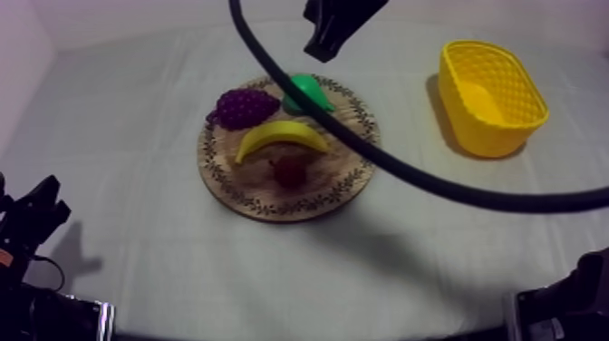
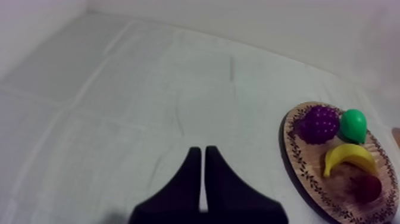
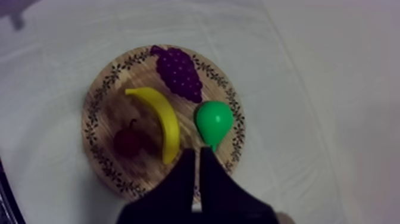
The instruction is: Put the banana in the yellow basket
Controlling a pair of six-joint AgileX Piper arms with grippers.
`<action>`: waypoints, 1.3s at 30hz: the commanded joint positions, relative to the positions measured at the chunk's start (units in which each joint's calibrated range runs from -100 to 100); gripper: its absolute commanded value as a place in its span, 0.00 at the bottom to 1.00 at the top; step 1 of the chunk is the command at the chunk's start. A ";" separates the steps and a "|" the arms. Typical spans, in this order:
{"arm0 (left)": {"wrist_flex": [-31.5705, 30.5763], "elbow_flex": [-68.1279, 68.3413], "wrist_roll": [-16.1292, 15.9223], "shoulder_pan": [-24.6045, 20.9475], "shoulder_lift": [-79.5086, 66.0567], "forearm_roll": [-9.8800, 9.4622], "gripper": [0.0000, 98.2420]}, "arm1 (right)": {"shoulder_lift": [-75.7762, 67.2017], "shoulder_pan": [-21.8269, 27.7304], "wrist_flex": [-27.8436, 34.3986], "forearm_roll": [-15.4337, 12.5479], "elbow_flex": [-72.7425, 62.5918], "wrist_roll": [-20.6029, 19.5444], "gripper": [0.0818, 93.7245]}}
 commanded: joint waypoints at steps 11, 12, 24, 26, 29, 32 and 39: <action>0.01 -0.04 0.00 -0.01 0.00 0.00 0.00 | 2.64 0.02 10.22 -1.36 -5.42 -1.89 0.01; 0.01 -0.04 0.01 -0.01 0.00 0.00 0.00 | 2.84 0.02 10.52 -1.37 -5.44 -2.15 0.01; 0.01 -0.04 0.01 -0.01 0.00 0.00 0.00 | 4.40 -0.24 12.36 -1.21 -6.71 -4.20 0.18; 0.01 -0.04 0.00 -0.01 0.00 0.00 0.00 | 4.49 -0.06 12.57 -1.76 -6.75 -3.77 0.35; 0.01 -0.04 0.00 -0.01 0.00 0.00 0.00 | 4.68 0.14 12.29 -2.39 -6.41 -3.14 0.47; 0.01 -0.04 0.00 -0.01 0.00 0.00 0.00 | 4.85 0.21 11.48 -2.46 -5.85 -2.69 0.53; 0.01 -0.04 0.00 -0.01 0.00 0.00 0.00 | 5.87 0.24 10.05 -2.37 -5.51 -1.93 0.60</action>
